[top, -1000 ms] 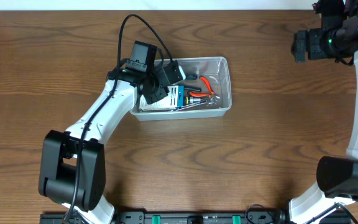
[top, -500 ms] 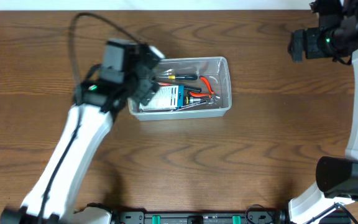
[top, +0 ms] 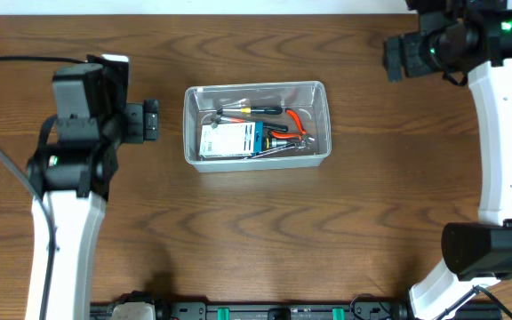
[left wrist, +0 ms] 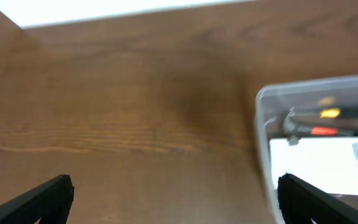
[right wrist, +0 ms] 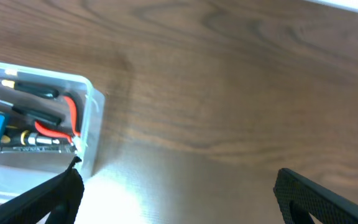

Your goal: Pack container

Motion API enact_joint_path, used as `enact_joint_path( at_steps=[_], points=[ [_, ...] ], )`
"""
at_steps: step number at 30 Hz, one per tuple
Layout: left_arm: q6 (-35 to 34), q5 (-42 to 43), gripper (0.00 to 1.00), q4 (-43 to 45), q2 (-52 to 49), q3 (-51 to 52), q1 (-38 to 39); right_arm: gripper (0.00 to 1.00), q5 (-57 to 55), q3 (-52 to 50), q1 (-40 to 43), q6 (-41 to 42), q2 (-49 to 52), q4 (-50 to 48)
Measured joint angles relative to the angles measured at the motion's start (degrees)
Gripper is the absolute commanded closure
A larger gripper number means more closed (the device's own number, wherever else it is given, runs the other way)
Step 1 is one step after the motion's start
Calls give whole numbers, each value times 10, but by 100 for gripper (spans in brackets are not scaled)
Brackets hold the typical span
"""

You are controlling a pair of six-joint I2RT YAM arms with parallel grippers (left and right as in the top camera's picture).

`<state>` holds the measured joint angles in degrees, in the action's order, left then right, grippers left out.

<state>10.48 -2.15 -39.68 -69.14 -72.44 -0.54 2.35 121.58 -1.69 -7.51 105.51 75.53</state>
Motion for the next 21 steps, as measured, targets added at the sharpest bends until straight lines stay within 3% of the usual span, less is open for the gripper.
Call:
enact_joint_path(
  at_steps=[7, 15, 21],
  points=[
    [-13, 0, 2, 34, 151, 80, 29, 1, -24, -109, 11, 37, -122, -44],
    [-6, 0, 2, 50, 365, 256, 78, 1, -43, -472, 10, 90, -451, -198],
    [-1, -22, 2, 20, 494, 333, 84, 1, -60, -700, 4, 102, -645, -243]
  ],
)
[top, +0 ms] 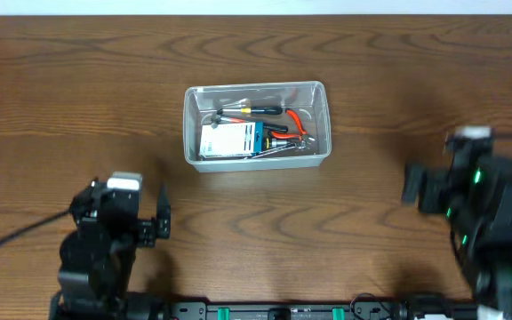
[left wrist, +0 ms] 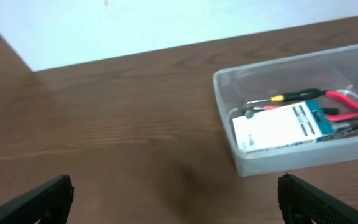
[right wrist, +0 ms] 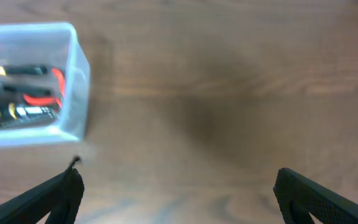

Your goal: Pack container

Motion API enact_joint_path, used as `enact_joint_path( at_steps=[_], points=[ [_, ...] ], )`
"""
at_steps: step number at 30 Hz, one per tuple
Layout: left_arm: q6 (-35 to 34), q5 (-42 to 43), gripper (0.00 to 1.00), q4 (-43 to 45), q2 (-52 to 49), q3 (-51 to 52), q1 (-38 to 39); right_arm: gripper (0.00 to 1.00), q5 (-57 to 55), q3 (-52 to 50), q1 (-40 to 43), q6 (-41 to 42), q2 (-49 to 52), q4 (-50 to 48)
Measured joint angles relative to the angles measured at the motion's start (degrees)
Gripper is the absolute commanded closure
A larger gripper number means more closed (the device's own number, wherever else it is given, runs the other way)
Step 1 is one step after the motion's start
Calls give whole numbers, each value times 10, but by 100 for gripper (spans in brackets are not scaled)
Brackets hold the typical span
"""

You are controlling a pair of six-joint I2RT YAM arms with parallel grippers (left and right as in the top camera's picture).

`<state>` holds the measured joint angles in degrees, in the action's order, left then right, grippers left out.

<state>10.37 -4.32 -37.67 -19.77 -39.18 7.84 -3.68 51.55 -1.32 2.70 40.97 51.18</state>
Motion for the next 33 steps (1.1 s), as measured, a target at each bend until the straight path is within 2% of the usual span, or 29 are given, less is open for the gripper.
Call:
enact_joint_path(
  at_steps=[6, 13, 20, 33],
  points=[
    [2, -12, 2, -57, 31, 7, 0, 1, -9, -75, 0, 2, -88, 39],
    [2, -17, 2, -125, 31, 8, 1, 1, -10, -86, 0, 3, -97, 137],
    [2, -17, 2, -158, 31, 9, 1, 1, -11, -86, 0, 4, -97, 140],
    [2, -17, 2, -160, 31, 9, 1, 1, -15, -87, 0, 3, -120, 132]
  ],
)
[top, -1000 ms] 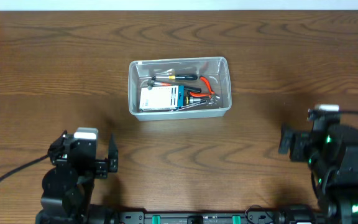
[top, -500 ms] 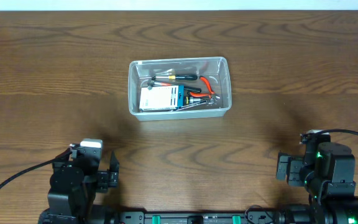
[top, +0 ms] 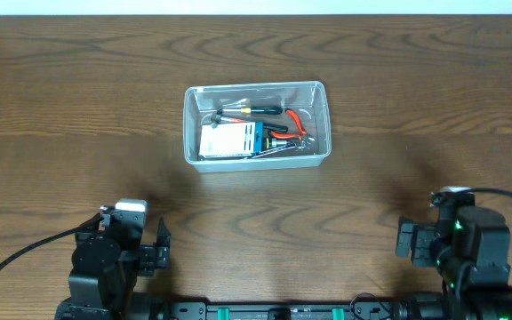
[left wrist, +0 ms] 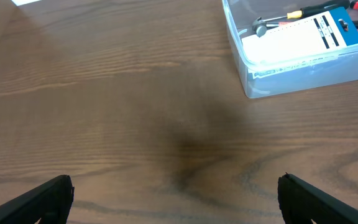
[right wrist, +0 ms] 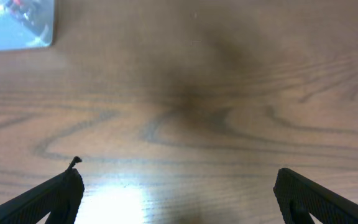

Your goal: Pack container

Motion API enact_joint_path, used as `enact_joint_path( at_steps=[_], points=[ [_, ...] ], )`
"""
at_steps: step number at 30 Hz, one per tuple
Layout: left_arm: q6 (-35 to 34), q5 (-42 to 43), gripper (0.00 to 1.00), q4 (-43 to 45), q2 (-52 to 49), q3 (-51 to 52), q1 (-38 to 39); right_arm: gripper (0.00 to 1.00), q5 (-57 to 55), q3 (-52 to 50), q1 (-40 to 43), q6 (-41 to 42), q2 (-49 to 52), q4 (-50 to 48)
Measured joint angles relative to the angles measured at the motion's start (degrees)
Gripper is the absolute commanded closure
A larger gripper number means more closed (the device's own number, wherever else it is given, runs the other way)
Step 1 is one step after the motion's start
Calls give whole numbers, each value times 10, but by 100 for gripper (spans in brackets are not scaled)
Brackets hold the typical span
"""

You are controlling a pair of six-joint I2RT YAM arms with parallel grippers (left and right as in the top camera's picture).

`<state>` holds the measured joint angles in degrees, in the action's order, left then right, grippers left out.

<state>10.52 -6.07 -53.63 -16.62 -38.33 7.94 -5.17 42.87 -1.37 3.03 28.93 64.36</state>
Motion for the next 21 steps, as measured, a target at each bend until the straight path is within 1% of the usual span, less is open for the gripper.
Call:
enact_joint_path(
  at_steps=[3, 6, 10, 11, 12, 14, 17, 19, 21],
  points=[
    [0, 0, 2, 0, 0, 0, 0, 1, 10, -7, 0, 0, -50, -38],
    [0, -2, 2, 0, 0, 0, 0, 1, 29, -38, 0, 0, -125, -103],
    [0, -2, 2, 0, 0, 1, 0, 1, 44, -143, 0, 0, -216, -248],
    [0, -2, 2, 0, 0, 1, 0, 1, 47, -186, 0, 0, -232, -314],
    [0, -3, 2, -1, 0, 1, 0, 1, 48, -207, 0, 0, -238, -340],
    [0, -3, 2, -1, 0, 2, 0, 1, 52, -269, 0, -3, -249, -454],
    [0, -3, 2, 0, 0, 2, 0, 1, 54, -335, -4, -20, -261, -580],
    [0, -3, 2, -1, 0, 2, 0, 1, 56, -357, -10, -37, -266, -622],
    [0, -3, 2, -1, 0, 2, 0, 1, 57, -370, -15, -65, -268, -640]
  ],
)
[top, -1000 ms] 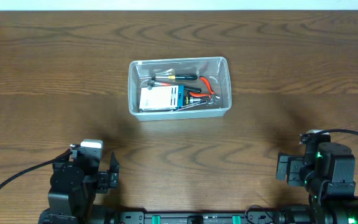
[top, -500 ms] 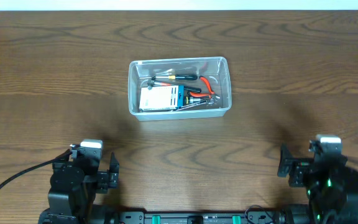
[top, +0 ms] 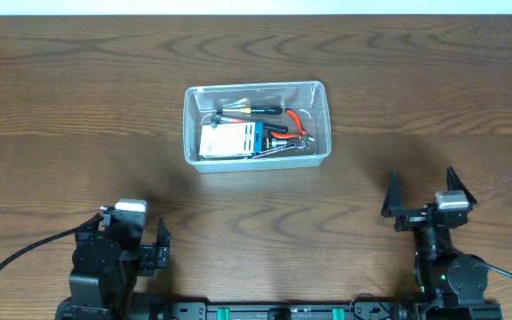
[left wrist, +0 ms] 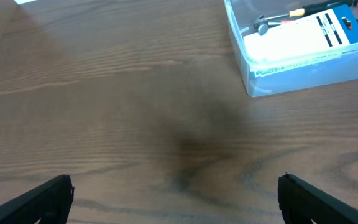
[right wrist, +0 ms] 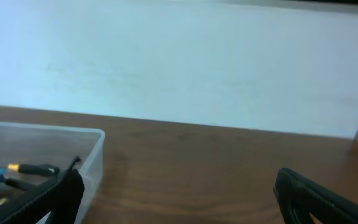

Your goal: Pack container

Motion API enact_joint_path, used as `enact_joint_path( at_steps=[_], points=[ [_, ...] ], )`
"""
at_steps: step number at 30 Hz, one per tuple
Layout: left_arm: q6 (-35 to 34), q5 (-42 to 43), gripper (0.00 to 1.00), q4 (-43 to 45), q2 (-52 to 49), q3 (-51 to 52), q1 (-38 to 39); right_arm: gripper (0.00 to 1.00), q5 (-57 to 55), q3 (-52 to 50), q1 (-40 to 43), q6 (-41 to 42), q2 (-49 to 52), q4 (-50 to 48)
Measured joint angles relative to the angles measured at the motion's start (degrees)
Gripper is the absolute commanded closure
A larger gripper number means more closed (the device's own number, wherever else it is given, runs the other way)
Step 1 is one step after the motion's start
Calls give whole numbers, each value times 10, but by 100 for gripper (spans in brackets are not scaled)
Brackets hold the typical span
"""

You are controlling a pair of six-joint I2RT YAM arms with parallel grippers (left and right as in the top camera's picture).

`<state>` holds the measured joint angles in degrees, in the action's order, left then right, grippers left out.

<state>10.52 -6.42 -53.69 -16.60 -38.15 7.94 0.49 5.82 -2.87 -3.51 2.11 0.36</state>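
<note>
The clear plastic container (top: 188,124) stands mid-table. In it lie a white and blue box (top: 229,140), red-handled pliers (top: 296,123) and a black and yellow screwdriver (top: 252,110). My left gripper (top: 121,238) rests at the near left edge, open and empty. In its wrist view the left gripper (left wrist: 176,199) faces bare wood, with the container (left wrist: 238,37) at the upper right. My right gripper (top: 423,200) sits at the near right edge, open and empty. The right gripper (right wrist: 176,193) looks level across the table, with the container's corner (right wrist: 89,168) at the left.
Brown wooden table (top: 78,107) all round the container. A pale wall (right wrist: 179,62) rises beyond the table's far edge. A black rail with green clips (top: 274,311) runs along the near edge between the two arm bases.
The right wrist, which looked down at the table, now looks level at the far wall and the container's corner, its fingers spread toward the far side. The left arm has barely moved.
Both grippers stood open beside the container, left and right of it. Then both were back toward the near edge, and later folded down at the near corners. Now the right wrist is tilted level. The container and its contents stayed put throughout.
</note>
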Motion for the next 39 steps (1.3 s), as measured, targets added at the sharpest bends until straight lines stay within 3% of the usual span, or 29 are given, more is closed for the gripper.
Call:
enact_joint_path(
  at_steps=[8, 24, 39],
  points=[
    [0, 0, 2, 0, 0, 0, 0, 1, 0, -17, -9, -79, -12, 121],
    [0, 0, 2, 0, 0, 0, 0, 1, -22, -18, -10, -6, -13, 123],
    [0, 0, 2, 0, 0, 0, 0, 1, -22, -18, -10, 2, -13, 123]
  ],
)
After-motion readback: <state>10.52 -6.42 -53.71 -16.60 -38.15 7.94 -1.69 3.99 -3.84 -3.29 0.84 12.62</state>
